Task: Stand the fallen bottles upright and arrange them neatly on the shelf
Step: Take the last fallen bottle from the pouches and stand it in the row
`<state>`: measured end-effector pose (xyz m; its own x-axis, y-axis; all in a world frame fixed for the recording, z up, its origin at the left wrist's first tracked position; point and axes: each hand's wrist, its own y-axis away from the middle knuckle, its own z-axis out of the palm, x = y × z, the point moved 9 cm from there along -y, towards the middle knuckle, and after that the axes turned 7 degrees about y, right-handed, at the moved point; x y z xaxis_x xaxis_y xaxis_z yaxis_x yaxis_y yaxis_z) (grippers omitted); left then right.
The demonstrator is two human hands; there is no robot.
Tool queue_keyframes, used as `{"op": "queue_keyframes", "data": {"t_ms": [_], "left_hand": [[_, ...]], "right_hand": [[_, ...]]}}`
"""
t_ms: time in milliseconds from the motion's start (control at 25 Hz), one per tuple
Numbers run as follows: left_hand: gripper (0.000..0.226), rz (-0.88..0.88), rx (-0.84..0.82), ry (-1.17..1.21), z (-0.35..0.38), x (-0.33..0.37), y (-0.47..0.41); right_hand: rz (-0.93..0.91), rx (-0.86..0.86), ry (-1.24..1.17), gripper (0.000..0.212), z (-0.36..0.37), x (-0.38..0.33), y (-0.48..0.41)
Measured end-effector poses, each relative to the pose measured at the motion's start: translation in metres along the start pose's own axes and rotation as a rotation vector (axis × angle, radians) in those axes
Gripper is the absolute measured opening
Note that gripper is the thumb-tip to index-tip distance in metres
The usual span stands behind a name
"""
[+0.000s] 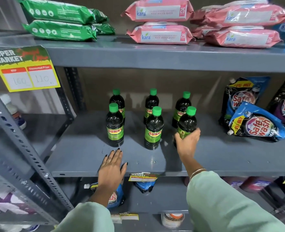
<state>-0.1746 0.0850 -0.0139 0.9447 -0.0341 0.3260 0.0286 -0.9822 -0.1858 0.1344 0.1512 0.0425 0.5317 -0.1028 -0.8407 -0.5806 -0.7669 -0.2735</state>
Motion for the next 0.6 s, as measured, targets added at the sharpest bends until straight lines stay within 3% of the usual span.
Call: {"op": "queue_keyframes", "data": {"t_ms": [120, 240, 440, 600], "left_hand": [[0.073, -0.001, 0.002, 0.019, 0.001, 0.000, 0.000], [0.061, 0.002, 0.010, 0.030, 0.002, -0.001, 0.000], [0.080, 0.006, 0.020, 0.026, 0.001, -0.002, 0.000], [0.063, 0.006, 0.043, 0.022, 0.002, -0.002, 0.000]], "right_hand": [[0.052, -0.025, -0.054, 0.063, 0.002, 0.010, 0.005], [0.033, -0.004, -0.022, 0.060, 0.000, 0.008, 0.004], [0.049, -0.054, -0.039, 0.061, 0.006, 0.010, 0.004], [0.078, -0.070, -0.044, 0.060, 0.005, 0.012, 0.006]]}}
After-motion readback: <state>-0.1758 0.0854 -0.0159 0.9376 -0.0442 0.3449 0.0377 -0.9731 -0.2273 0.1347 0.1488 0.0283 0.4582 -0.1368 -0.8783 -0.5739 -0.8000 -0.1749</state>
